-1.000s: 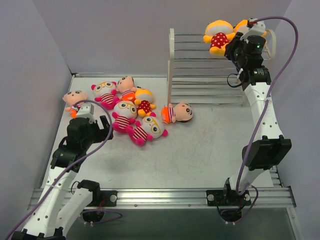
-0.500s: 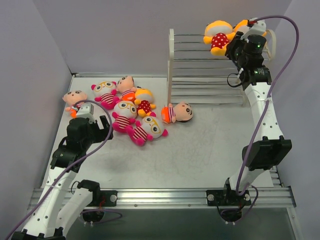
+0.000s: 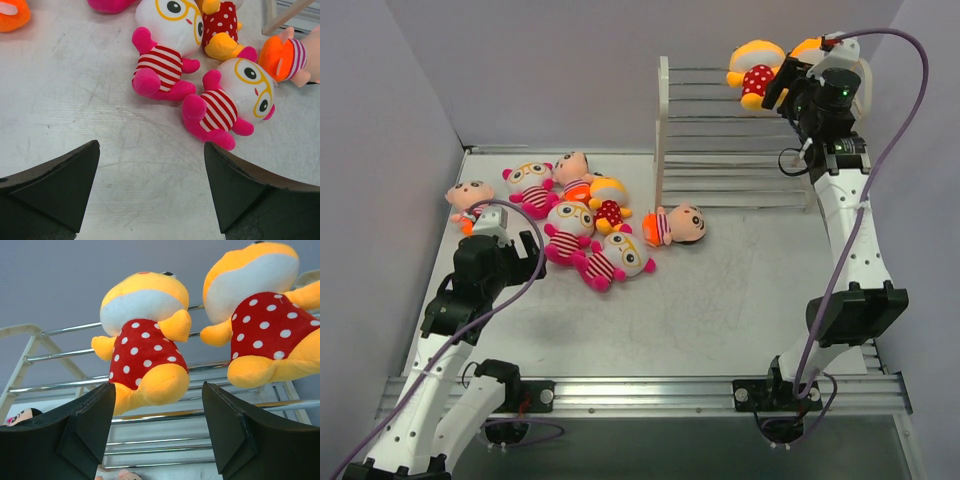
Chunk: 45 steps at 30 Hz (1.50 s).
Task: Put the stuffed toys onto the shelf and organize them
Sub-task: Place the stuffed toy onto shelf
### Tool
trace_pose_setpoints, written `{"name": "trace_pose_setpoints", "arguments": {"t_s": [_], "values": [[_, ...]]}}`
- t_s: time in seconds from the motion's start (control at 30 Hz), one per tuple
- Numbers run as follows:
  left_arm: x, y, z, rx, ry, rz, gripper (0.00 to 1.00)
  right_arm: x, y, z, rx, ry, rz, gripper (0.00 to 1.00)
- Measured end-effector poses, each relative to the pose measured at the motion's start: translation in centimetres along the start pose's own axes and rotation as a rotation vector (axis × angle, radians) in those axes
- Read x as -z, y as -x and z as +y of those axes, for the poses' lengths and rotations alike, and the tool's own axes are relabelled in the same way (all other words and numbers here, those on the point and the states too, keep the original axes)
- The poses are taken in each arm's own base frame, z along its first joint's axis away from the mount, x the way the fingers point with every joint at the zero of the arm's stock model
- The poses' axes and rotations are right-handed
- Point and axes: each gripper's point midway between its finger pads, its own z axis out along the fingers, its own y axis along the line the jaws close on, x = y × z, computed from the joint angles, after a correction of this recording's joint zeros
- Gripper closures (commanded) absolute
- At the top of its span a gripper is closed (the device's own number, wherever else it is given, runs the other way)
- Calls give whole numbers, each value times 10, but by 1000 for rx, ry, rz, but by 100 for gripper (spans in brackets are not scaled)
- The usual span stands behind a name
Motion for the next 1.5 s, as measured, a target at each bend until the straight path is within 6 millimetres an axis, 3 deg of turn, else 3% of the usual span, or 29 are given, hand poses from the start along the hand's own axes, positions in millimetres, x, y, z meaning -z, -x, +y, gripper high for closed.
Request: {"name": "trace_pose_setpoints", "arguments": {"t_s": [0.27,0.47,0.63,0.8,0.97,1.23,1.43,1.5], "values": [[0,0,0,0,0,0,6,50,53,13,-4,46,-115,10],[0,0,0,1,0,0,6,130,108,22,-5,80,-267,4],[-1,-1,0,1,1,4,6,199,119,21,-4,98,-355,1],[-4,-3,2,2,8,18,6,242,104,19,7,116,-373,1],[-8,-4,7,18,27,32,6,261,69,15,19,131,-330,1],[-21,-2,22,127,64,58,6,259,1,20,6,211,-202,1],[-55,3,5,179,4,125,6,254,-45,31,-9,278,-102,0],[-71,14,-5,178,-14,149,6,255,-54,34,-8,298,-83,1]]}}
